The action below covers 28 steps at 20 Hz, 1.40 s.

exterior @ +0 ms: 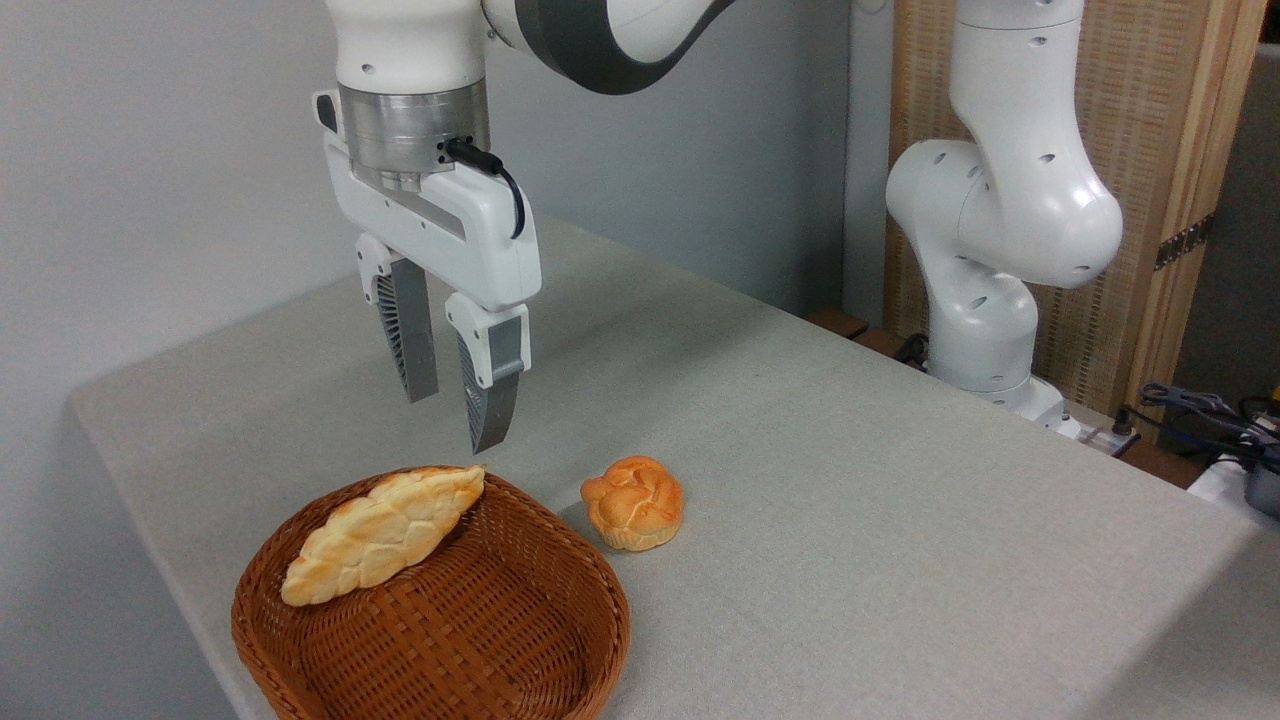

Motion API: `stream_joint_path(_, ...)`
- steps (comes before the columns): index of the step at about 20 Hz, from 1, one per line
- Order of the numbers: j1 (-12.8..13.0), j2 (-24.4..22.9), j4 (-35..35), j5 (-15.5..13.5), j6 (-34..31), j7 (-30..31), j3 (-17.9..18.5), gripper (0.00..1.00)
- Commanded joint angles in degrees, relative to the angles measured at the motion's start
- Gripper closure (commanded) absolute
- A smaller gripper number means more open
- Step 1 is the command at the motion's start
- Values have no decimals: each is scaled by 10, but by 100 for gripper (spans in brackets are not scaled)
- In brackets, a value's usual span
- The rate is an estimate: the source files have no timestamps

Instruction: Put bread into the basket

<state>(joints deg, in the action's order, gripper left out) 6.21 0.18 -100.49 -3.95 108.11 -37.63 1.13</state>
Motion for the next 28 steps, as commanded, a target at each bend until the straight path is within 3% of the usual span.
stream_joint_path(1,-3,-8,-1,-8,-6,0,-2,0)
stream_joint_path(8,-2,-69,-104,-4,-19,-6,-2,0)
stream_joint_path(12,-2,-96,-168,-1,-18,-48,2,0)
stream_joint_path(18,-3,-96,-225,17,1,-118,16,0)
stream_joint_path(24,-3,-79,-255,29,42,-120,16,0)
stream_joint_path(28,-1,-62,-255,52,48,-120,15,0)
